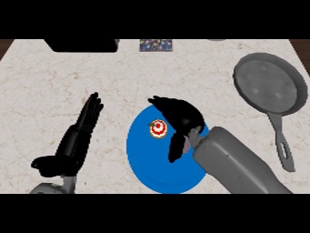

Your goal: Pick the cupcake from the plate and place it in the pan

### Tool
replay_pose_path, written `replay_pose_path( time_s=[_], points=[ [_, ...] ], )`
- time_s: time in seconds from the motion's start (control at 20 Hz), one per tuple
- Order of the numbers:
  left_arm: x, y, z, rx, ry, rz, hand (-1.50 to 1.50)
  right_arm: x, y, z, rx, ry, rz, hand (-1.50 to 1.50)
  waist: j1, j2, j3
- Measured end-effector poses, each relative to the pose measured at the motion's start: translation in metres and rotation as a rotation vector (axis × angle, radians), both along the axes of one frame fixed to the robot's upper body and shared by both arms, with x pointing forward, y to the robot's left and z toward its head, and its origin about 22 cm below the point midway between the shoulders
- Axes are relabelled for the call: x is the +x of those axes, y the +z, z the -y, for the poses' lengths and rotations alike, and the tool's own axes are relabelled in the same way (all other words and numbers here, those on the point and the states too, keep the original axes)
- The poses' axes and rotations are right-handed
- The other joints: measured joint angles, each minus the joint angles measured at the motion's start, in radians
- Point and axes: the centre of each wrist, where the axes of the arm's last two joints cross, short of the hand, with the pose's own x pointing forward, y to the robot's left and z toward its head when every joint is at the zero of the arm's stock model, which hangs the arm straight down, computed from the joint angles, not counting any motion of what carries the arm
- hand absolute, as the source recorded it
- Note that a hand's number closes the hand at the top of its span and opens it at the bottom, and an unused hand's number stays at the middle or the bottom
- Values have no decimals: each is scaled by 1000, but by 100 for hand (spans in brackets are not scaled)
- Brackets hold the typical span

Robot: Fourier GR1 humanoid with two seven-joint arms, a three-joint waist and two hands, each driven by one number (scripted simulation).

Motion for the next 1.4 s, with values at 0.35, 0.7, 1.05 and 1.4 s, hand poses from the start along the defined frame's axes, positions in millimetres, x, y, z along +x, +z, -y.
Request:
replay_pose_path(
  time_s=[0.35,0.7,1.05,1.4],
  points=[
    [2,1,-1,6,5,0,0,9,-16,-5,33,-23,-2,-150,0,0,0],
    [2,3,1,5,-4,0,0,23,-37,-6,12,-43,-27,-150,4,1,0],
    [4,1,-1,9,-2,1,0,29,-49,-14,-68,44,-30,150,7,-4,-1],
    [2,0,3,10,-3,0,0,28,-54,-17,-100,91,42,150,6,-12,-1]
  ],
)
